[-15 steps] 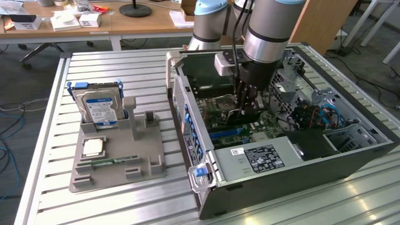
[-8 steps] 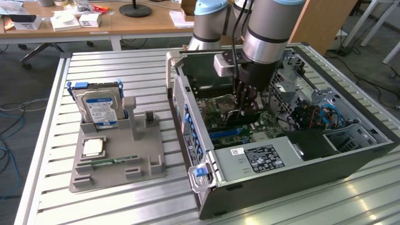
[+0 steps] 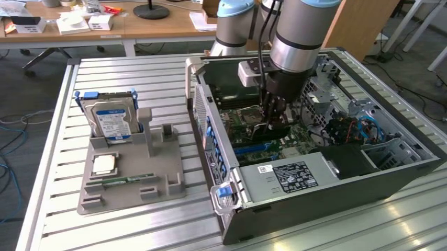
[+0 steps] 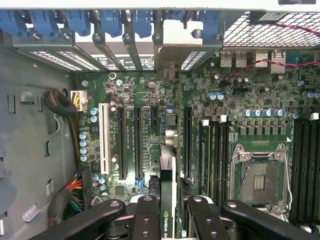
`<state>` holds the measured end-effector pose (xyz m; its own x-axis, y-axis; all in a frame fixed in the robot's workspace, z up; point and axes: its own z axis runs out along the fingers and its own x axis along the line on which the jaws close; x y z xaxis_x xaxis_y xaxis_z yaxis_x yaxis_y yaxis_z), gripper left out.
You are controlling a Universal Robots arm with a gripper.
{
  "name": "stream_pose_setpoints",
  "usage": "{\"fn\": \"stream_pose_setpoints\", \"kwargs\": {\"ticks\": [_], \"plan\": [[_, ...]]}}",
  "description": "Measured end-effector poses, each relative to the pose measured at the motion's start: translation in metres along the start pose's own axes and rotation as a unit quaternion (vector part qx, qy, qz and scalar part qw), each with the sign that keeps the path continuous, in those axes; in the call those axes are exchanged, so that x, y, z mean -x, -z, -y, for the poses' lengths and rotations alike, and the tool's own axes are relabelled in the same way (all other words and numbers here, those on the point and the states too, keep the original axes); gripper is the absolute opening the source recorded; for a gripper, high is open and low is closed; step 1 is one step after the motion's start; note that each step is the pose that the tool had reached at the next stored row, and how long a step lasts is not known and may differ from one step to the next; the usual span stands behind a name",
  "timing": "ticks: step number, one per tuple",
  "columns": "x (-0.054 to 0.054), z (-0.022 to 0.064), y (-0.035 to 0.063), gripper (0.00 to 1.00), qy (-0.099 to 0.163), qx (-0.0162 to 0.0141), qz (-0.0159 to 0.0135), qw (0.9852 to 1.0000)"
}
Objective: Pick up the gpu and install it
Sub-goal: 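Insert the gpu into the slot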
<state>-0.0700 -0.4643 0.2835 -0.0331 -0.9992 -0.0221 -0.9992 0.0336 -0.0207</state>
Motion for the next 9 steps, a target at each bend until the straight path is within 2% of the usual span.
{"fn": "stream_pose_setpoints", "kwargs": {"ticks": [9], "plan": [[-0.0001, -0.0001, -0.0041, 0.26, 0.000, -0.0001, 0.0001, 1.0000]]}}
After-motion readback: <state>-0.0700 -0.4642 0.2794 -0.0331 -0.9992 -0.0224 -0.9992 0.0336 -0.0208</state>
